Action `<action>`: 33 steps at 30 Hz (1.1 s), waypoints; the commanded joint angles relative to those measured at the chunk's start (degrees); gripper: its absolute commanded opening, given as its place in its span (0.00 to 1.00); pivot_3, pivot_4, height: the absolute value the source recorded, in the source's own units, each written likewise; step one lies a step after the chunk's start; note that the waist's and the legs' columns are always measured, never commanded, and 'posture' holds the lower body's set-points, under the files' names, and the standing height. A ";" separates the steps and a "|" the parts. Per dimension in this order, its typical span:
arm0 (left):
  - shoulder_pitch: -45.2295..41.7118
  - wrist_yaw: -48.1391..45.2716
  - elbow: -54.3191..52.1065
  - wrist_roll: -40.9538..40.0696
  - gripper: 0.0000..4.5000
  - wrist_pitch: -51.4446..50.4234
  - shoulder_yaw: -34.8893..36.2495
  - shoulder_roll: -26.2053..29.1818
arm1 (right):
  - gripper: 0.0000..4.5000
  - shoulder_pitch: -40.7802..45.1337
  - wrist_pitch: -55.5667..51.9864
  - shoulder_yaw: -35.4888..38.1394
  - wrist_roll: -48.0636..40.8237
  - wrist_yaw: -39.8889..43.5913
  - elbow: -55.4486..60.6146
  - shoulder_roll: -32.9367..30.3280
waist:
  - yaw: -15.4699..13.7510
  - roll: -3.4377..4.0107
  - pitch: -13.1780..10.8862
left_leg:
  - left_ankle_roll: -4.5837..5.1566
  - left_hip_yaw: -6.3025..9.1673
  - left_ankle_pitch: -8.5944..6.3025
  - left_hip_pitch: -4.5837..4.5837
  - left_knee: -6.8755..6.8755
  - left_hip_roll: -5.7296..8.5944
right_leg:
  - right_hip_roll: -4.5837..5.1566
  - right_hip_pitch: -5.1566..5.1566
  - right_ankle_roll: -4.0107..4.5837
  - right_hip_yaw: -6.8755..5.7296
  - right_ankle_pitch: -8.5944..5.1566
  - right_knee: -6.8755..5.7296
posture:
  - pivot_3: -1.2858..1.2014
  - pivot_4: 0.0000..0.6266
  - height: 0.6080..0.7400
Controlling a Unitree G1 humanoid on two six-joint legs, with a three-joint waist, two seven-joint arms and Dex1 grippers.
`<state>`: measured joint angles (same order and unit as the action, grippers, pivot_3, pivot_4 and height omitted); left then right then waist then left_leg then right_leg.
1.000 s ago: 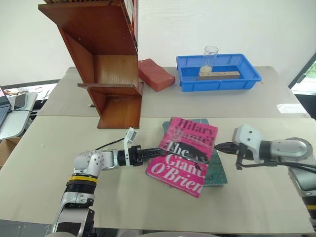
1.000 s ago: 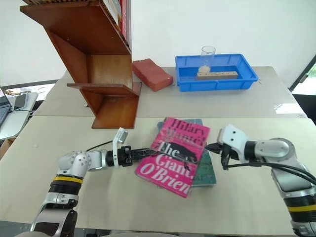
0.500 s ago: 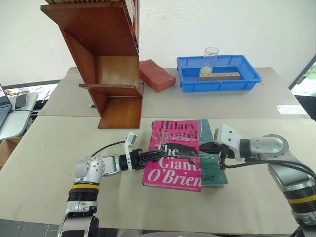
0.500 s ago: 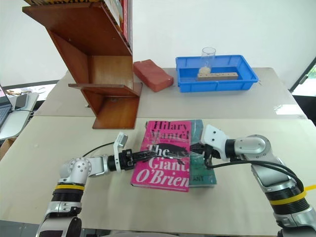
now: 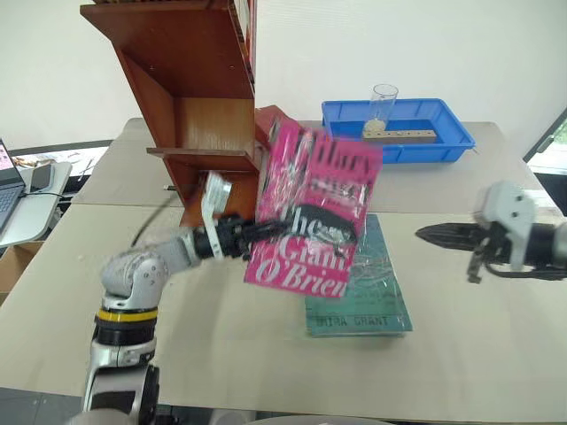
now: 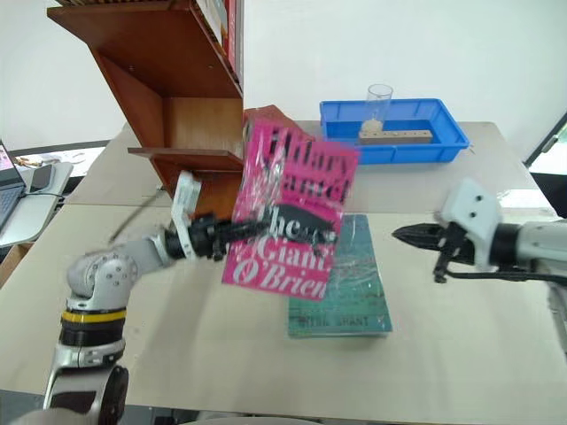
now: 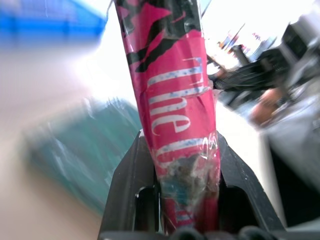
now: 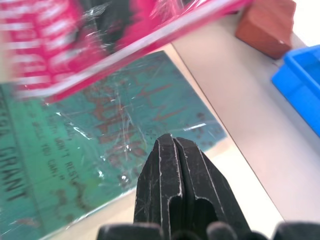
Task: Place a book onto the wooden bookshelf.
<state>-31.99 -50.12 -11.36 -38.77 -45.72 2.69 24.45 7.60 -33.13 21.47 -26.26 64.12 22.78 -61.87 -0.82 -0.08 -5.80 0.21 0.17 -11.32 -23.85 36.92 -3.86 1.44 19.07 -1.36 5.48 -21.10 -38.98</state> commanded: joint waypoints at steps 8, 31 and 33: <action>-19.60 0.86 7.51 34.00 0.14 53.77 -7.86 5.71 | 0.00 9.79 -13.96 6.67 -16.52 -5.36 7.90 -2.56 | 0.51 0.14 -0.17 | 0.00 -0.05 -0.01 0.01 -0.08 0.00 | -0.02 -0.03 -0.02 0.10 0.03 0.12 | 0.52 0.24 0.31; -24.69 2.91 30.89 63.00 0.14 70.21 -13.12 26.92 | 0.00 29.83 -9.72 -7.51 -15.82 -13.61 -0.36 4.37 | 0.16 0.43 -0.46 | 0.05 -0.11 0.02 -0.51 -0.05 -0.06 | -0.01 0.86 -0.15 0.07 0.09 -0.34 | 0.52 0.24 0.31; -24.18 2.70 30.65 63.63 0.14 68.78 -13.02 27.47 | 0.00 29.82 -9.22 -7.69 -15.68 -13.35 -0.70 4.36 | 0.21 0.42 -0.46 | 0.06 -0.10 0.03 -0.51 -0.06 -0.08 | -0.04 0.96 -0.16 0.06 0.09 -0.44 | 0.52 0.24 0.31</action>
<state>-55.29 -47.77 20.97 24.72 24.53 -11.73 50.32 35.94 -44.02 12.66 -42.24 50.43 21.78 -57.51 -0.61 0.34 -6.26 0.28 0.07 -11.29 -24.37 36.85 -3.95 1.40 20.08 -1.51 5.54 -21.01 -39.47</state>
